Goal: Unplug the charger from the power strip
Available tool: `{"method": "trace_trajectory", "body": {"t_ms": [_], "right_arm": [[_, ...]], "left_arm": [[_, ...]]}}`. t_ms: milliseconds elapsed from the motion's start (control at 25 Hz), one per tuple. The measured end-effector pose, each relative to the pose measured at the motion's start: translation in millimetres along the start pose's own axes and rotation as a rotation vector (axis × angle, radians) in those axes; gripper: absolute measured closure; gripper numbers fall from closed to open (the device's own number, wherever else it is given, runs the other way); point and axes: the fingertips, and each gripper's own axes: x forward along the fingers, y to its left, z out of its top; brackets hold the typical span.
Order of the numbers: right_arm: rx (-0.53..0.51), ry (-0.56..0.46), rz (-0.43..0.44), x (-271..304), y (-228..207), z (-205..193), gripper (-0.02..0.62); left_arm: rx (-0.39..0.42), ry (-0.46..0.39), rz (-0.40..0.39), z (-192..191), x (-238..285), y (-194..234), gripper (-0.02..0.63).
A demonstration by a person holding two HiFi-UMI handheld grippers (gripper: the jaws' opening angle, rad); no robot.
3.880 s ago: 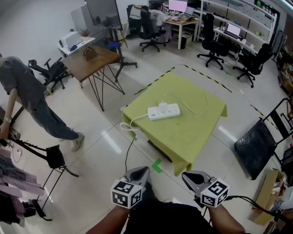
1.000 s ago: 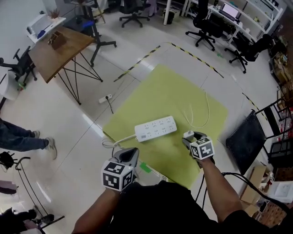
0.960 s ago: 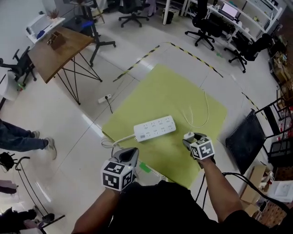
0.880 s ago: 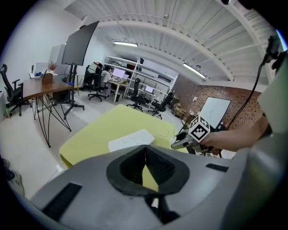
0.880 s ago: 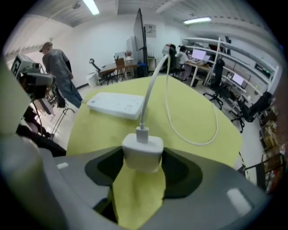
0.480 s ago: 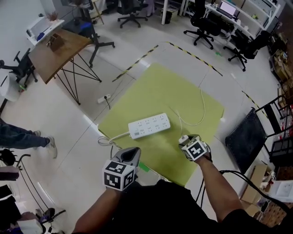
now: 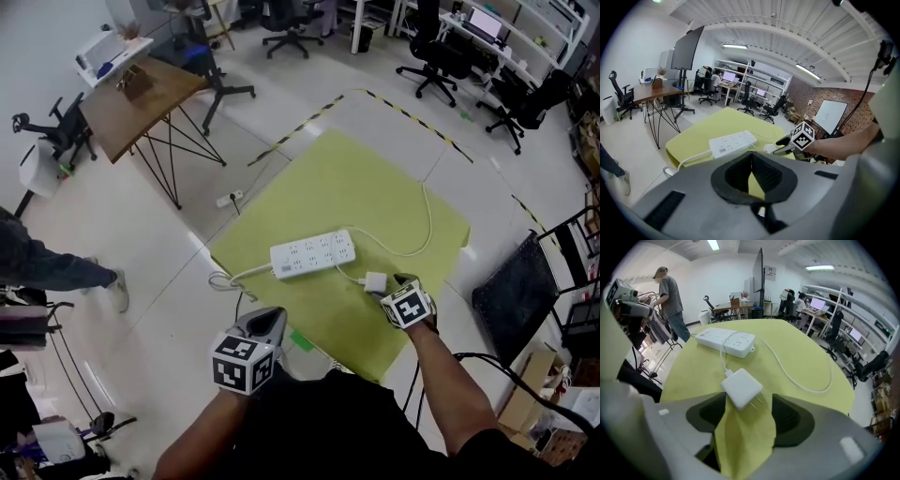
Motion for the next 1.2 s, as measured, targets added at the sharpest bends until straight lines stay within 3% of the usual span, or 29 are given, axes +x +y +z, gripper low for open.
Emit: {"method": "trace_trajectory", "body": {"t_ms": [200,320,360,480,520,640,880,1000,1200], "right_arm": [[0.059,-0.117,-0.013,-29.2,-16.1,8.5,0.279],[0.197,-0.29,0.072,-61.4,-14.1,20.0,0.278],[0.27,-0.357,0.143,-73.0,-8.0,22.9,0.293],[0.544,-0.49,0.468,-95.0,29.2,22.9,0.54],[0.631,-0.503,0.588,-97.9,45.3,21.5,0.594],[0.779,-0.545,0.829,-110.6,83.9,30.1,0.595],[0.808,-0.838,1.096,-205.5,114.2,76.1,0.594],[0.717,-0.914,1.025,-236.4,128.2,90.2,0.594],[0.554,-0.889,0.669,-254.2,159.2,76.0,0.594]], "left_arm": [[-0.019,-0.004,0.009,3.0,2.0,-11.5,0.599],[-0.072,-0.044,0.002,9.2,5.5,-27.0,0.598],[-0.091,-0.062,-0.001,10.9,6.5,-33.3,0.598],[-0.125,-0.11,0.003,11.9,7.5,-49.1,0.599],[-0.13,-0.123,0.009,10.7,5.9,-52.3,0.598],[-0.131,-0.133,0.025,4.4,-8.1,-56.9,0.598],[-0.131,-0.115,0.031,-13.3,-51.0,-57.9,0.598],[-0.104,-0.131,0.012,-10.5,-68.7,-51.5,0.598],[0.0,-0.172,-0.027,-5.4,-106.0,-54.1,0.598]]}}
